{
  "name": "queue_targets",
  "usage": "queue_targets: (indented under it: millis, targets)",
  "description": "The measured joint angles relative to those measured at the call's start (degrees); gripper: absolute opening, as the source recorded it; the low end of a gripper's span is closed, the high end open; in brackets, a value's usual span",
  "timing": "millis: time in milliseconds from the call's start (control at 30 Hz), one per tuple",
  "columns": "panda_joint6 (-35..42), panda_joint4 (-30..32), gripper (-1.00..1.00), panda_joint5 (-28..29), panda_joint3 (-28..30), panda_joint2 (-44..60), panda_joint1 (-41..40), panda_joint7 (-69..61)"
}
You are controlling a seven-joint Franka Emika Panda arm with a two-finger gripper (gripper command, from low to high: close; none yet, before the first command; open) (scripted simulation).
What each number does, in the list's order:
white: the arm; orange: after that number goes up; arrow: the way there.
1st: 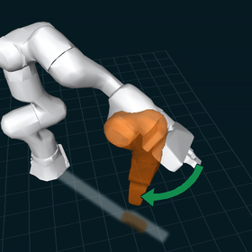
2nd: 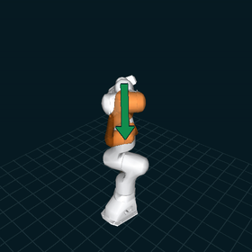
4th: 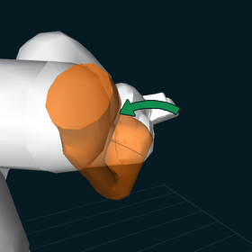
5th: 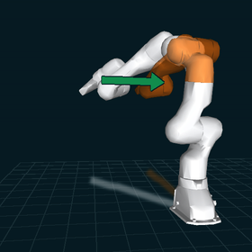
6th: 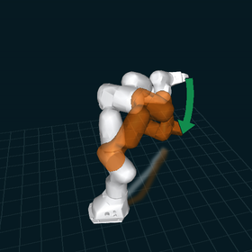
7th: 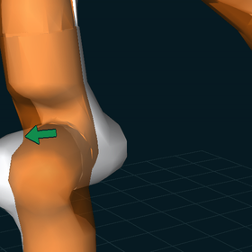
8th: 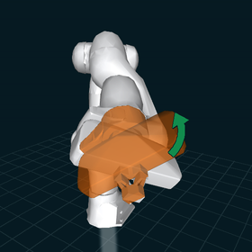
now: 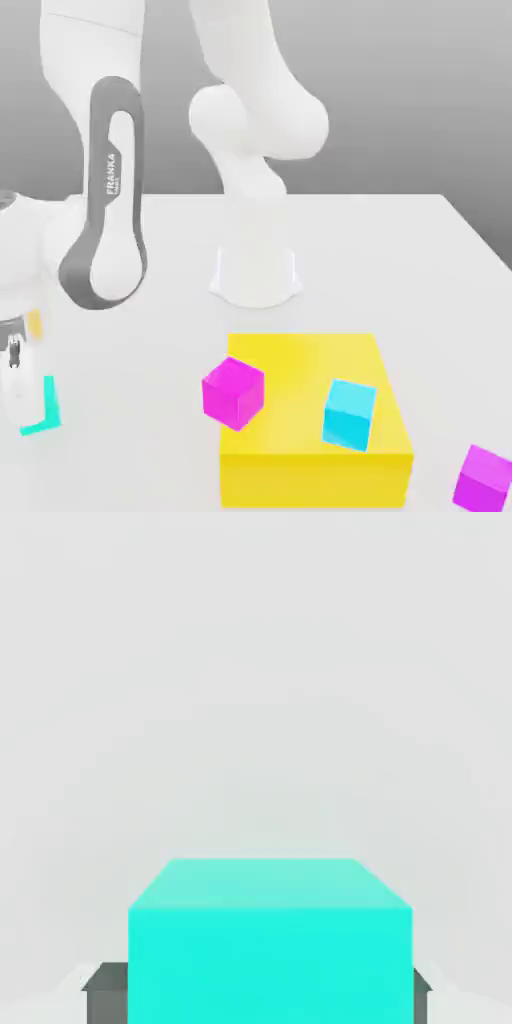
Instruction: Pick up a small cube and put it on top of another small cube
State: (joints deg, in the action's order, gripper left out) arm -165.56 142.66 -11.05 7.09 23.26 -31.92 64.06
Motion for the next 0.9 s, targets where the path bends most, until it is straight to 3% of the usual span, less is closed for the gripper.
queue_targets:
  millis: [233,600,767,800,900]
  targets:
    - [9.14,2.25,-1.0,5.46,2.8,-11.54,3.29,4.47]
    - [28.62,5.05,-1.0,9.42,-9.65,-34.19,21.88,14.74]
    - [22.08,7.64,-1.0,9.99,-11.88,-30.17,23.55,16.14]
    - [20.54,8.05,1.0,10.08,-11.93,-29.03,23.6,16.24]
    - [20.54,8.05,1.0,10.08,-11.93,-29.03,23.6,16.24]
